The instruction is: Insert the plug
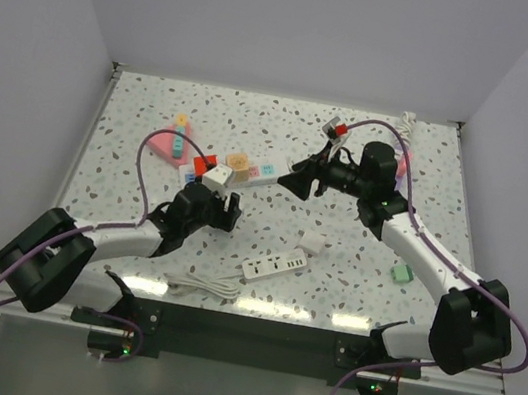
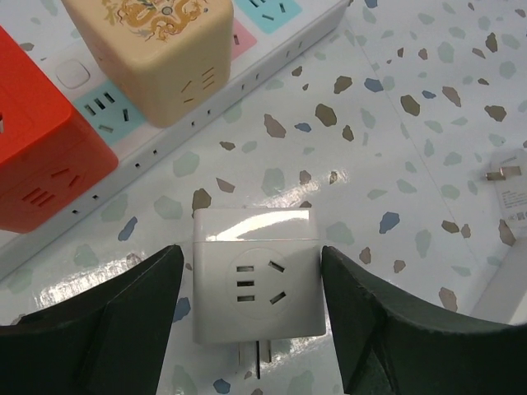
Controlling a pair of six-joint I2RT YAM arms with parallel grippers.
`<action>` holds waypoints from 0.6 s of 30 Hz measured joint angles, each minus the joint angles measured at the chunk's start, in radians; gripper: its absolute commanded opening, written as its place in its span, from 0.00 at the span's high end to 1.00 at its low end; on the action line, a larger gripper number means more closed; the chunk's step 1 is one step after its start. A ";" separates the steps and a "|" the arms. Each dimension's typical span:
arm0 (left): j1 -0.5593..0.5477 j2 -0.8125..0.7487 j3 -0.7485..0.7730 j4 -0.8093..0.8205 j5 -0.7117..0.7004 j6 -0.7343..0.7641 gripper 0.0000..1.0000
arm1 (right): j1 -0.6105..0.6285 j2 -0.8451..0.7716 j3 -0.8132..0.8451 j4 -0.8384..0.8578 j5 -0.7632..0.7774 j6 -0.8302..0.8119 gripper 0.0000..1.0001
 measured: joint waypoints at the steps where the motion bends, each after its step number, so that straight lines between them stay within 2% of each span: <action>1: -0.002 0.002 0.000 -0.004 -0.004 -0.005 0.30 | 0.000 0.000 0.000 0.000 0.000 0.000 0.30; 2: -0.003 0.004 0.000 -0.009 -0.006 -0.008 0.38 | 0.000 0.000 0.000 0.000 0.000 0.000 0.30; 7: -0.007 0.019 0.003 -0.005 0.008 -0.017 0.59 | 0.000 0.002 0.000 0.000 -0.001 0.000 0.30; 10: -0.007 0.040 0.011 0.014 0.042 -0.014 0.87 | 0.000 0.003 0.000 0.000 -0.003 0.000 0.30; 11: -0.007 0.048 0.012 0.026 0.058 -0.013 1.00 | 0.000 0.005 0.000 0.000 -0.005 0.000 0.30; 18: -0.007 0.069 0.012 0.077 0.230 -0.009 1.00 | -0.001 0.014 0.000 0.008 -0.060 -0.003 0.30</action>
